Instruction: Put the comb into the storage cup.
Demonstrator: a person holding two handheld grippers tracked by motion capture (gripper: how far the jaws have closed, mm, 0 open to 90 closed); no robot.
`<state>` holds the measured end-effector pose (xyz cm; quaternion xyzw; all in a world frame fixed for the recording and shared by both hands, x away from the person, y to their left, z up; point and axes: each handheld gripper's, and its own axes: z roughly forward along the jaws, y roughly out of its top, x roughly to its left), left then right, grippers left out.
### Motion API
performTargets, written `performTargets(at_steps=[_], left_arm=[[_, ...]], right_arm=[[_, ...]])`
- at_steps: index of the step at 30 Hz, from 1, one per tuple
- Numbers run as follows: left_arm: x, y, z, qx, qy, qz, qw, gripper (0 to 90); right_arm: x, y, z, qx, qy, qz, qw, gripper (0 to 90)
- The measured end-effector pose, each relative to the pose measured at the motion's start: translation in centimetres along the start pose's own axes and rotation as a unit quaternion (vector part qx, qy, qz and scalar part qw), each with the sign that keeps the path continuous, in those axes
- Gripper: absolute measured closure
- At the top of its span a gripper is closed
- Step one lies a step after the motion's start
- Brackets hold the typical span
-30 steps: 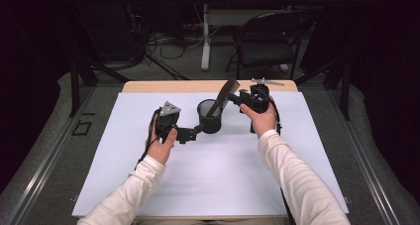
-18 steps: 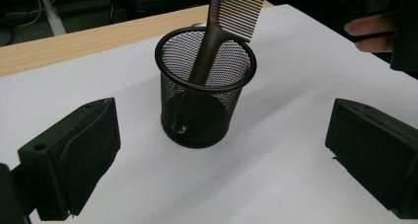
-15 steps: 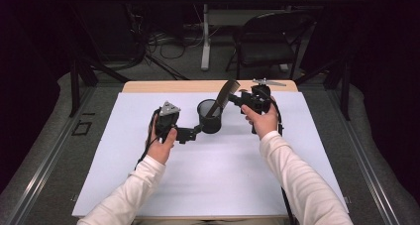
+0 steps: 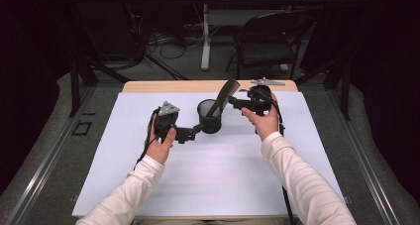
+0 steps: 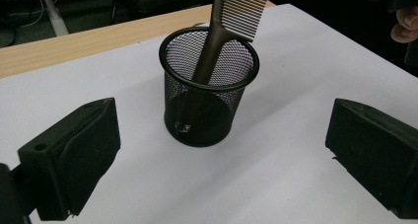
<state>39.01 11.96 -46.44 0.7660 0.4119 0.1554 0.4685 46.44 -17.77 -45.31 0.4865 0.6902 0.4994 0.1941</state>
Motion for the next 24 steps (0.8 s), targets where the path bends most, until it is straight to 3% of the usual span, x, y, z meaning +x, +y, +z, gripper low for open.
performTargets(at_steps=[9,18,24], left_arm=[[0.1,0.0,-0.1,0.001,0.002,0.0,1.0,0.6],[0.2,0.0,-0.2,0.005,-0.002,0.0,1.0,0.6],[0.2,0.0,-0.3,0.005,-0.004,0.002,1.0,0.5]], right_arm=[[0.0,0.1,-0.6,0.003,-0.015,-0.023,0.9996,0.1],[0.0,0.3,-1.1,0.002,-0.014,-0.03,0.9994,0.0],[0.6,0.3,-1.7,0.012,-0.01,-0.059,0.9981,0.0]])
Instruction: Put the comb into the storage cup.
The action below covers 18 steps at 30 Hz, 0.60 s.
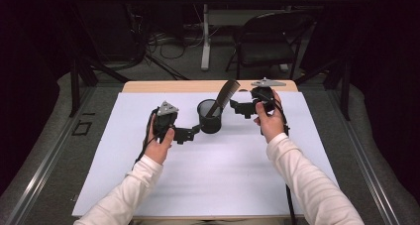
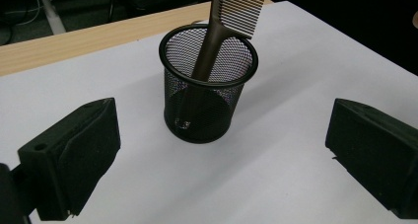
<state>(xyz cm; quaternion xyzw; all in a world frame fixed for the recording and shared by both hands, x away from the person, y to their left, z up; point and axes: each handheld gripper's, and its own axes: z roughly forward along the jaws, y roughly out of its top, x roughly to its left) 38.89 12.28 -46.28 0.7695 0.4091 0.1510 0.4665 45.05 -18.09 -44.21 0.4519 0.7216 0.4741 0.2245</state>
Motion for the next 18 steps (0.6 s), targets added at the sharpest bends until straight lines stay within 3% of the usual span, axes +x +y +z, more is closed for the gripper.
performTargets(at_steps=[9,18], left_arm=[[0.3,0.2,-0.9,-0.001,0.001,0.002,1.0,0.5],[0.8,0.6,-2.3,0.007,0.004,0.015,0.9999,0.5]], right_arm=[[1.0,0.4,-1.4,-0.007,0.002,-0.029,0.9995,0.0],[1.5,0.7,-2.9,-0.006,0.013,-0.043,0.999,0.0]])
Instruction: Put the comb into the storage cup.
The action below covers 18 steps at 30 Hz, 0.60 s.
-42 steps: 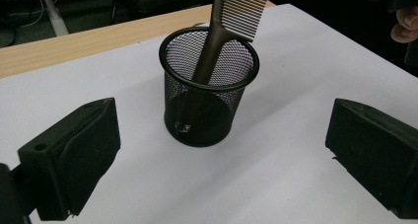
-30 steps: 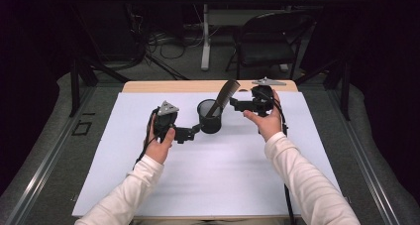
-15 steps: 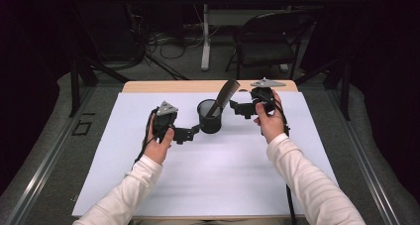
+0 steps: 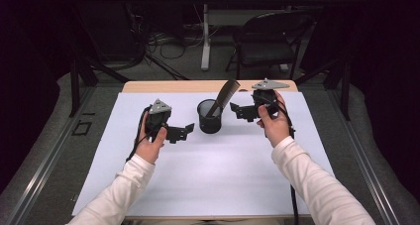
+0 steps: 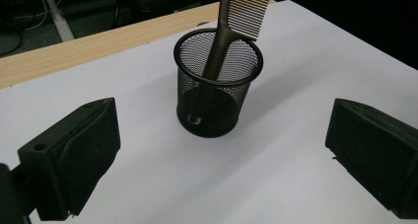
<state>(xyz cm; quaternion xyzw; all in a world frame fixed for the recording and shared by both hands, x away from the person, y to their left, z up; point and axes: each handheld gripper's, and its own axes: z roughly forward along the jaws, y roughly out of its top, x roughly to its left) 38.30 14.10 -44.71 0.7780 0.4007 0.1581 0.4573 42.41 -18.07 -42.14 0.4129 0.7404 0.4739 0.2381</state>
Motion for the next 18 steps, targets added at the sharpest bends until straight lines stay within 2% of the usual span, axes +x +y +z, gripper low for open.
performTargets(at_steps=[9,18], left_arm=[[0.7,0.0,-1.6,0.013,-0.005,0.015,0.9998,0.5],[1.2,-0.6,-3.1,0.015,-0.012,0.02,0.9996,0.5]], right_arm=[[0.2,-0.1,-1.2,0.005,0.01,-0.014,0.9998,0.5],[0.2,-0.8,-2.7,-0.003,0.01,-0.013,0.9999,0.4]])
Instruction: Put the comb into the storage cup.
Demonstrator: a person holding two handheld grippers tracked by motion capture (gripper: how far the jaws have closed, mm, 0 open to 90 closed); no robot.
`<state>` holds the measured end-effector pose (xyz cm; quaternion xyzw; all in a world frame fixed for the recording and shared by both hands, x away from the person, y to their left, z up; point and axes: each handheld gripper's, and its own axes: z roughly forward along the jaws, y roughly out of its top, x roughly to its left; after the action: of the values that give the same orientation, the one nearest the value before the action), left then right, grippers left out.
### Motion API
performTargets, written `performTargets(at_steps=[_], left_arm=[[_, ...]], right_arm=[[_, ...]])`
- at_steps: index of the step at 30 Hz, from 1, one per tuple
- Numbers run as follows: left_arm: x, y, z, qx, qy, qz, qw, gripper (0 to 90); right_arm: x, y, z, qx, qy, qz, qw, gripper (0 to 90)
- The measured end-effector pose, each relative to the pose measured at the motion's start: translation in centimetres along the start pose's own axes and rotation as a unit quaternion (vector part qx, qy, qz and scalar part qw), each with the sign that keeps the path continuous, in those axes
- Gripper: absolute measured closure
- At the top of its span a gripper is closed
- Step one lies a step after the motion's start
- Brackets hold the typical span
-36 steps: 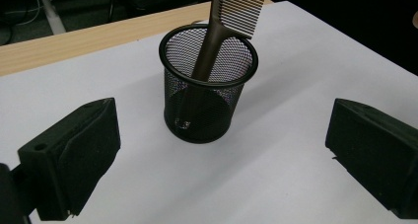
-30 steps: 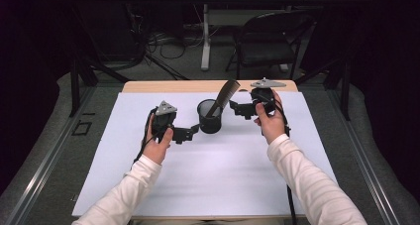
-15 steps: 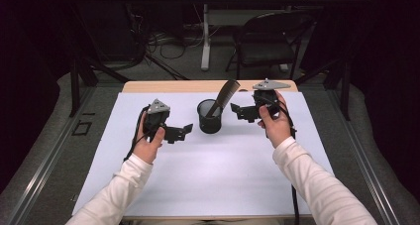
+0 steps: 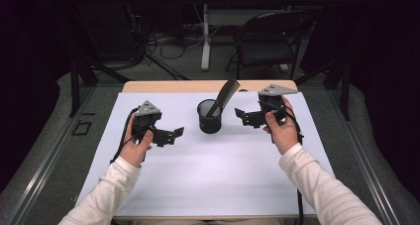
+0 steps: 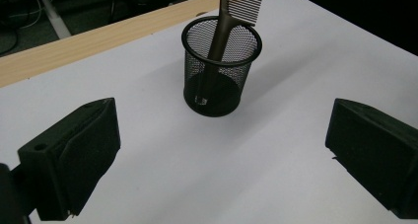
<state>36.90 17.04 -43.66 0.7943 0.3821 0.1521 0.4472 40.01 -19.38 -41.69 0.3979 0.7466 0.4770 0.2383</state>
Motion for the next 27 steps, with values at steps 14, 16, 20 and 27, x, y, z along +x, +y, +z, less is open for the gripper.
performTargets(at_steps=[14,16,20,27], left_arm=[[0.4,-1.4,-1.8,-0.008,0.005,-0.003,1.0,0.5],[0.5,-1.6,-2.0,-0.01,0.006,-0.007,0.9999,0.5],[0.6,-2.0,-2.4,-0.018,0.008,-0.014,0.9997,0.5],[0.5,-2.7,-2.8,-0.021,0.009,-0.015,0.9996,0.5]], right_arm=[[-0.2,-2.0,-2.4,-0.003,-0.005,0.014,0.9999,0.4],[-0.2,-2.2,-2.6,-0.003,-0.003,0.016,0.9999,0.4],[-0.1,-2.8,-3.3,0.001,-0.006,0.021,0.9998,0.4],[0.2,-4.2,-4.0,0.002,-0.008,0.022,0.9997,0.5]])
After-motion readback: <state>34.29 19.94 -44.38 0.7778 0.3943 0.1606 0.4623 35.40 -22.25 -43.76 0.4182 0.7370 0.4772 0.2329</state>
